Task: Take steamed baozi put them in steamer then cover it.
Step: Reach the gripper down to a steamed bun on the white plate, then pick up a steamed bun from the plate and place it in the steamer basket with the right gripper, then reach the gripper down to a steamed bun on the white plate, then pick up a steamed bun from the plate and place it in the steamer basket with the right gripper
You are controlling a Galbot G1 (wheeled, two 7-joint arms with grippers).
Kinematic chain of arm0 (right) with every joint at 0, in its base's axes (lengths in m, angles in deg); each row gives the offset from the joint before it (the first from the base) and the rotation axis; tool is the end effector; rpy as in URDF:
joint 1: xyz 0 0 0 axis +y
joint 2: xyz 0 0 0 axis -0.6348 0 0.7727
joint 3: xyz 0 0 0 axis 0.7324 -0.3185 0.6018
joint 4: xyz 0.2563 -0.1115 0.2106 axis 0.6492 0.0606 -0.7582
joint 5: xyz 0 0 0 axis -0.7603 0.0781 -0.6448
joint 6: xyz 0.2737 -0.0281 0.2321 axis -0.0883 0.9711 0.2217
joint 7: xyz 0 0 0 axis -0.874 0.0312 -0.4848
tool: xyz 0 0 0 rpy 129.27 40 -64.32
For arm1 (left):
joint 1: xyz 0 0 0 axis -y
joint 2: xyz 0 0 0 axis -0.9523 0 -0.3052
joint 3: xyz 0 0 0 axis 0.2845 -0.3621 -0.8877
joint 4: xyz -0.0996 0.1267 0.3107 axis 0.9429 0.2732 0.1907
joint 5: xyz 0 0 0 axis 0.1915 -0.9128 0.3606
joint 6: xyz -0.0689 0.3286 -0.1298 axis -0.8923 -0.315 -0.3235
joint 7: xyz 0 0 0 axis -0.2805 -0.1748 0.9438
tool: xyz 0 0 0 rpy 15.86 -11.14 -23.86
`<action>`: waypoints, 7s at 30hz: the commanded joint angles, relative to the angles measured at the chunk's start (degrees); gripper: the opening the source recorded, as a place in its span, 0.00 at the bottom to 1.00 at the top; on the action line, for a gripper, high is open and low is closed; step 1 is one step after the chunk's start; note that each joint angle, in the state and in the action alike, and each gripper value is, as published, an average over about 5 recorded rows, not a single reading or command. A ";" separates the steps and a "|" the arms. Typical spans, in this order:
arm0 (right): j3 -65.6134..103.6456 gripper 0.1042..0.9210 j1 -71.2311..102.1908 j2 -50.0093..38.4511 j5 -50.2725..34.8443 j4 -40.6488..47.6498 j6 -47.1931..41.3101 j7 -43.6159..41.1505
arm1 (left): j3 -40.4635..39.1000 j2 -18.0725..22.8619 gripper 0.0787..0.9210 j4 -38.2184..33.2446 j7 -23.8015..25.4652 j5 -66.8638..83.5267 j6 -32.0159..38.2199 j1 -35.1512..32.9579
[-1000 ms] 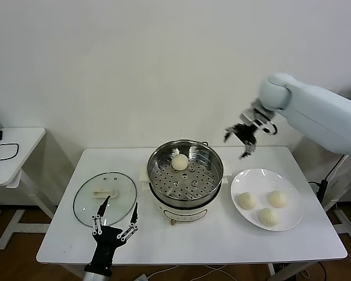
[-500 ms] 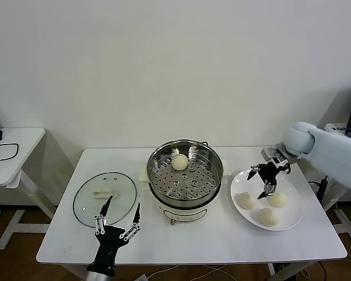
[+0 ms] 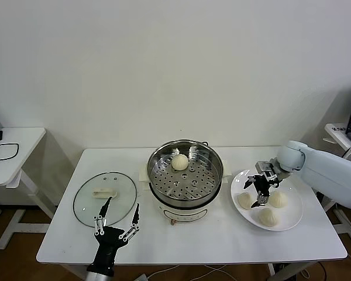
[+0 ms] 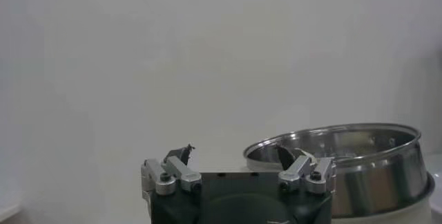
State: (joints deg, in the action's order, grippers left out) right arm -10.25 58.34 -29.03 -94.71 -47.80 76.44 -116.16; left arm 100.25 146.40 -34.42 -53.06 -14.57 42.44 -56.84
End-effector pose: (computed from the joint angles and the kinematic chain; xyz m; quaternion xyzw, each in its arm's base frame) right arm 0.5398 -0.1709 -0.2236 0.5621 -0.5514 0.4812 0.3853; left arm 0.1313 -0.0001 -0.3258 0.0802 0.9906 0.0869 0.0687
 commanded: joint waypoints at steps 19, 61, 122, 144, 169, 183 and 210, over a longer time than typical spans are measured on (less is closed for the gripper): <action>0.90 0.62 -1.87 1.35 1.33 1.67 -0.79 -1.61 | 0.30 0.10 0.88 0.18 -0.09 0.10 0.16 0.66; -20.74 0.61 -28.47 40.59 -19.90 -2.83 -12.48 -2.91 | -1.14 -0.81 0.88 -0.03 -0.72 -0.11 -0.58 2.37; -1.34 0.88 -9.09 -13.47 9.16 -5.92 8.78 -17.87 | -1.38 -0.57 0.88 -0.36 -0.80 -1.44 -0.58 1.69; 6.49 0.88 6.14 -5.73 10.12 -0.65 7.86 -15.01 | -1.19 -0.41 0.88 0.87 -0.78 -1.93 -0.53 1.31; 1.16 0.67 -2.85 -4.58 8.17 -2.24 6.69 -13.21 | -0.73 -0.56 0.88 0.88 -0.88 -1.67 -0.47 2.00; -8.58 0.64 -36.94 4.39 2.85 -13.71 23.16 -17.85 | -0.88 -0.96 0.88 -0.31 -0.93 -1.64 -0.50 1.79; 0.79 0.64 -13.75 19.03 35.53 -26.39 45.49 -8.78 | -0.08 -0.75 0.88 -0.49 -1.07 -1.37 -0.39 1.68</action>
State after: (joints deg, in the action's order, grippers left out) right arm -12.36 36.50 -13.45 -71.07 -72.92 114.72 -126.43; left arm 100.08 145.64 -35.02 -54.12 -16.02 42.05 -55.14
